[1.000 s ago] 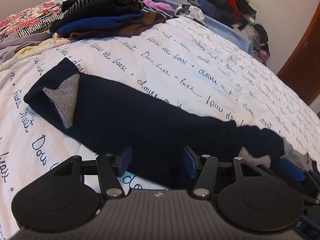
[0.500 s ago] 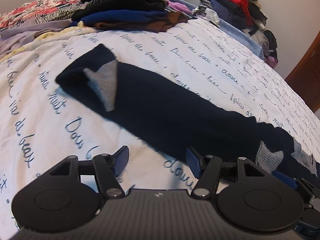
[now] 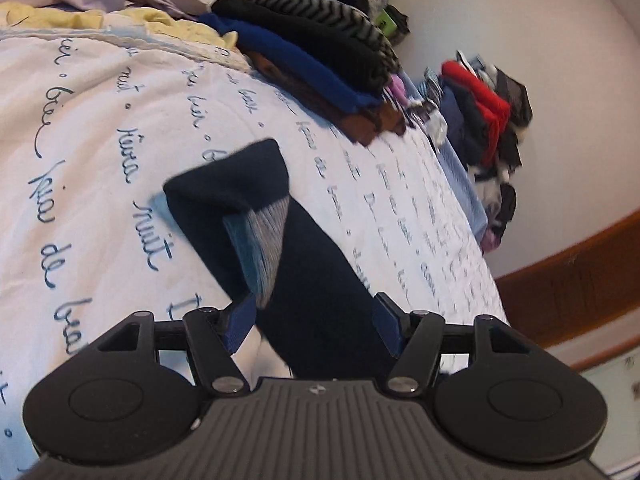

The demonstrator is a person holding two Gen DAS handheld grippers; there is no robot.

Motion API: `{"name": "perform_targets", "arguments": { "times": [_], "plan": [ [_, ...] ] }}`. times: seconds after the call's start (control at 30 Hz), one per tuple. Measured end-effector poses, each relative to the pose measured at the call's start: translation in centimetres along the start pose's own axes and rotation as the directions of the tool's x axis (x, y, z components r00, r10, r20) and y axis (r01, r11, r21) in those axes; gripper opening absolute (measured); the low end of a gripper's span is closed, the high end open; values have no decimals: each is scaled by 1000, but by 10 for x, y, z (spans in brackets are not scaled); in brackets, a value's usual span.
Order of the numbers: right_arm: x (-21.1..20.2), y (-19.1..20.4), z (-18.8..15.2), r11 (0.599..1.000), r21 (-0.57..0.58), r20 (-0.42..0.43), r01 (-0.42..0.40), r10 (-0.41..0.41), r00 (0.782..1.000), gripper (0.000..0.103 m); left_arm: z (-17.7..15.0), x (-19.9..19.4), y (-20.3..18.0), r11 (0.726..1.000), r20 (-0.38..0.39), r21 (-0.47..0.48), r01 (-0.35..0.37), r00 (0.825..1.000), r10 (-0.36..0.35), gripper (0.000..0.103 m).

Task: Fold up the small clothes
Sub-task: 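Grasp the grey cuff of the other navy sleeve with the left tool, then fold the held sleeve across the sweater over the first sleeve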

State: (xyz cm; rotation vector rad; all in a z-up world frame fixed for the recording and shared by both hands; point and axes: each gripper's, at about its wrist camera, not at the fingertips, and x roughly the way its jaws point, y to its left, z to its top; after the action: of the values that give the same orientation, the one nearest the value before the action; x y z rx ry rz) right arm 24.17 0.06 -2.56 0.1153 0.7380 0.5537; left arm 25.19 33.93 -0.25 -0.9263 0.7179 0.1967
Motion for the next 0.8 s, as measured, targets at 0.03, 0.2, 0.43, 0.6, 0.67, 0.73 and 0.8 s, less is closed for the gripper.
{"name": "perform_targets", "arguments": {
  "times": [0.03, 0.2, 0.43, 0.6, 0.67, 0.73, 0.8],
  "plan": [
    [0, 1, -1, 1000, -1, -3, 2, -2, 1000, 79, 4, 1, 0, 1000, 12, -1, -23, 1000, 23, 63],
    [-2, 3, -5, 1000, -11, 6, 11, -11, 1000, 79, 19, 10, 2, 999, 33, -13, -49, 998, 49, 59],
    [-6, 6, -7, 1000, -10, 12, 9, -9, 1000, 79, 24, 39, 10, 994, -17, -91, -66, 998, 64, 28],
    [-14, 5, -5, 1000, 1, 30, 11, -11, 999, 79, 15, 46, 3, 998, -39, -43, -54, 998, 52, 7],
    [-17, 3, -5, 1000, 3, 36, 13, -13, 999, 79, 10, 43, -7, 997, -16, 10, -73, 997, 74, 6],
    [-20, 1, -4, 1000, 4, 42, 16, -16, 999, 79, 5, 38, -20, 994, 6, 66, -83, 997, 83, 5],
    [-23, -2, -2, 1000, 9, 49, 22, -22, 999, 79, -2, 32, -36, 993, 11, 106, -53, 999, 52, 5]
  ]
}}
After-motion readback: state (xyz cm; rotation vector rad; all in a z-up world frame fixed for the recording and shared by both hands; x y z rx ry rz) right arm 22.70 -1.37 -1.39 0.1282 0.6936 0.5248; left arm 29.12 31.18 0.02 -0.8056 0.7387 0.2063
